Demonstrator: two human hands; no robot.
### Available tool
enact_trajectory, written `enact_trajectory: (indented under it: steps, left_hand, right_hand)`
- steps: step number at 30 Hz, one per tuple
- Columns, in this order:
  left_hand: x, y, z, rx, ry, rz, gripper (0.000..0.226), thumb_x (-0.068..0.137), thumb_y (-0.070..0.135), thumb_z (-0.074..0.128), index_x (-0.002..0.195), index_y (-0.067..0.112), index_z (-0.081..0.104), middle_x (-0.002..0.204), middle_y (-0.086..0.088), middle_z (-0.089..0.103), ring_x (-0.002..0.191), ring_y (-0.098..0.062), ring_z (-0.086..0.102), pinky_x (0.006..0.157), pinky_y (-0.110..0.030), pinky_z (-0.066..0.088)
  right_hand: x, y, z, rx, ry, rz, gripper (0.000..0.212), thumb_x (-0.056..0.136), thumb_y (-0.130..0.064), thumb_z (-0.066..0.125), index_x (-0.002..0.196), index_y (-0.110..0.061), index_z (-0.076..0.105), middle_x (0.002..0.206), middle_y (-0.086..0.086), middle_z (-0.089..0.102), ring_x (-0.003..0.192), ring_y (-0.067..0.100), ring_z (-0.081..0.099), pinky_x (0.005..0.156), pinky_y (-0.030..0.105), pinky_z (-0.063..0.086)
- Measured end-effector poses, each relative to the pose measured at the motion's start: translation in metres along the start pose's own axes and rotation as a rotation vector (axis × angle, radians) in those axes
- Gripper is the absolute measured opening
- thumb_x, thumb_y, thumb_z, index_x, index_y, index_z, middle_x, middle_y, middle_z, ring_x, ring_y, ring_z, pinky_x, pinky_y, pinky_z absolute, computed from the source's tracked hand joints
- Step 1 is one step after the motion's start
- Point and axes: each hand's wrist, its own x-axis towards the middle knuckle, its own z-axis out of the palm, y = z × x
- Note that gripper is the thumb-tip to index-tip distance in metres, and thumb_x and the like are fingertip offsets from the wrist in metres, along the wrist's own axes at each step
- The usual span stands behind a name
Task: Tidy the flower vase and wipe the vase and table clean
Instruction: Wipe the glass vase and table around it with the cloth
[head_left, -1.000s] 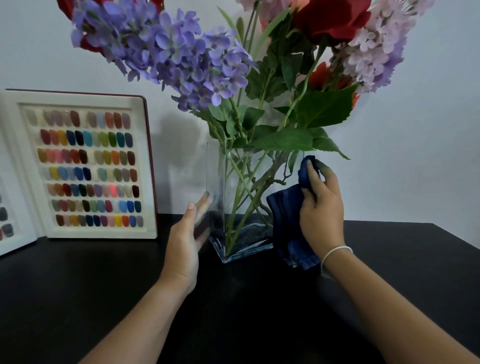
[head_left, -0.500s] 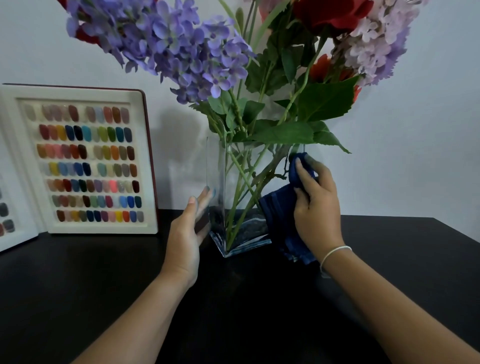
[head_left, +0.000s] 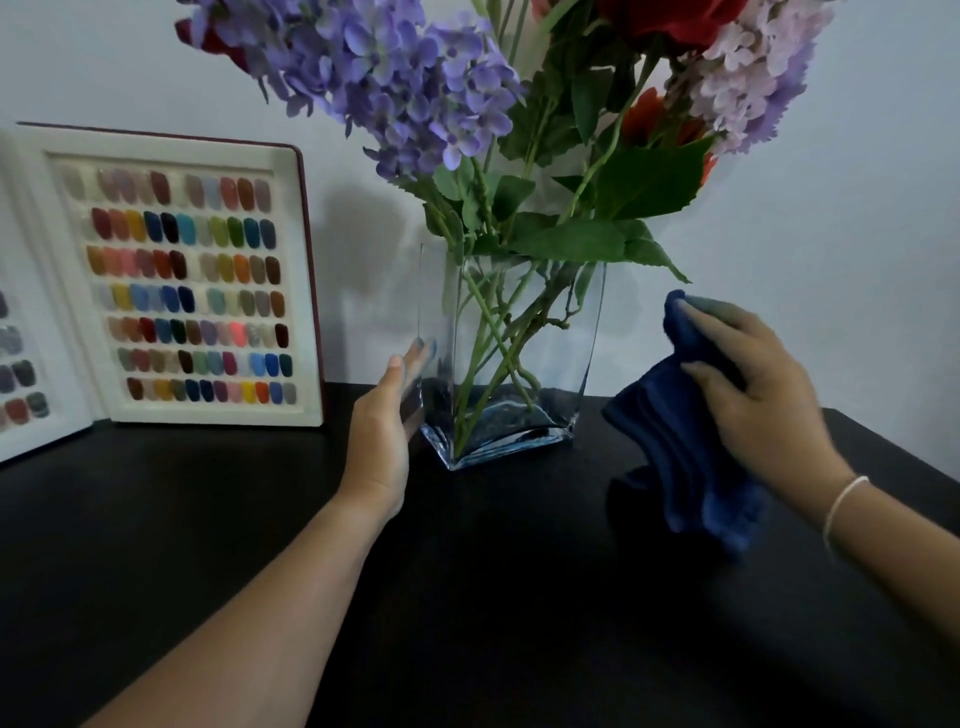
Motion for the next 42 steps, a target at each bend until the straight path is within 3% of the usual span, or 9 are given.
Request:
enact_trajectory:
  steps: [4, 8, 10, 17, 22, 28, 33, 39, 42]
  left_hand:
    - [-0.001, 0.000, 0.001, 0.001, 0.001, -0.007, 0.037, 0.097, 0.037, 0.023, 0.105, 0.040, 0.060, 0.143, 0.009, 0.042, 0.134, -0.007, 0.032, 0.112, -0.042, 0.028]
    - [0.000, -0.001, 0.000, -0.008, 0.004, -0.007, 0.030, 0.095, 0.033, 0.032, 0.107, 0.040, 0.059, 0.141, 0.011, 0.043, 0.133, -0.006, 0.033, 0.112, -0.041, 0.029]
    - [0.001, -0.002, 0.000, 0.013, 0.007, 0.011, 0.026, 0.093, 0.026, 0.042, 0.108, 0.040, 0.059, 0.141, 0.008, 0.044, 0.131, -0.006, 0.037, 0.111, -0.041, 0.030]
    - [0.002, -0.004, -0.001, 0.033, 0.018, 0.019, 0.025, 0.085, 0.023, 0.057, 0.106, 0.036, 0.061, 0.138, 0.007, 0.048, 0.127, -0.005, 0.042, 0.111, -0.039, 0.032]
    - [0.001, -0.002, 0.001, 0.037, 0.016, 0.016, 0.025, 0.083, 0.024, 0.059, 0.102, 0.040, 0.061, 0.139, 0.003, 0.048, 0.128, -0.008, 0.042, 0.111, -0.039, 0.032]
    - [0.001, -0.002, 0.001, 0.033, 0.009, 0.008, 0.027, 0.084, 0.022, 0.059, 0.108, 0.034, 0.060, 0.141, 0.001, 0.046, 0.130, -0.010, 0.041, 0.111, -0.040, 0.031]
    - [0.002, -0.003, 0.001, 0.036, 0.031, 0.018, 0.027, 0.087, 0.020, 0.055, 0.113, 0.026, 0.058, 0.140, 0.004, 0.046, 0.129, -0.008, 0.040, 0.111, -0.040, 0.032]
    - [0.003, -0.005, 0.001, 0.052, 0.018, 0.021, 0.031, 0.091, 0.020, 0.045, 0.121, 0.023, 0.054, 0.142, 0.007, 0.043, 0.127, 0.000, 0.036, 0.113, -0.041, 0.028]
    - [0.003, -0.005, 0.002, 0.046, 0.012, 0.002, 0.034, 0.092, 0.022, 0.042, 0.125, 0.022, 0.050, 0.144, 0.007, 0.041, 0.131, -0.005, 0.036, 0.112, -0.040, 0.028]
  right_hand:
    - [-0.015, -0.005, 0.024, -0.023, -0.192, -0.085, 0.051, 0.077, 0.011, 0.059, 0.123, -0.008, 0.051, 0.125, 0.009, 0.045, 0.108, 0.011, 0.044, 0.095, 0.001, 0.023]
    - [-0.021, -0.002, 0.054, -0.107, -0.275, -0.176, 0.038, 0.076, 0.012, 0.062, 0.111, 0.000, 0.059, 0.115, 0.025, 0.051, 0.099, 0.036, 0.056, 0.088, 0.035, 0.045]
    - [-0.016, 0.003, 0.058, -0.137, -0.234, -0.233, 0.033, 0.074, 0.013, 0.063, 0.105, 0.002, 0.062, 0.108, 0.029, 0.053, 0.096, 0.041, 0.056, 0.086, 0.039, 0.045]
    - [0.008, 0.008, 0.065, -0.113, -0.038, -0.268, 0.034, 0.078, 0.011, 0.060, 0.109, 0.000, 0.060, 0.116, 0.029, 0.052, 0.101, 0.041, 0.054, 0.087, 0.044, 0.048]
    - [-0.005, 0.014, 0.071, -0.104, -0.124, -0.299, 0.033, 0.072, 0.008, 0.068, 0.105, 0.002, 0.065, 0.107, 0.026, 0.060, 0.094, 0.040, 0.060, 0.088, 0.042, 0.047]
    - [-0.018, 0.015, 0.066, -0.158, -0.389, -0.395, 0.032, 0.066, 0.009, 0.072, 0.097, 0.000, 0.069, 0.097, 0.024, 0.065, 0.082, 0.039, 0.064, 0.079, 0.047, 0.051]
    - [-0.021, 0.015, 0.068, -0.169, -0.436, -0.427, 0.035, 0.071, 0.012, 0.066, 0.104, 0.000, 0.065, 0.105, 0.026, 0.062, 0.091, 0.042, 0.061, 0.084, 0.047, 0.048]
    - [-0.021, 0.011, 0.070, -0.116, -0.437, -0.472, 0.037, 0.067, 0.016, 0.067, 0.099, -0.002, 0.069, 0.101, 0.026, 0.064, 0.090, 0.040, 0.063, 0.079, 0.050, 0.052]
    - [-0.021, 0.007, 0.074, -0.107, -0.448, -0.488, 0.034, 0.067, 0.015, 0.068, 0.096, -0.002, 0.069, 0.099, 0.026, 0.065, 0.089, 0.040, 0.063, 0.075, 0.051, 0.054]
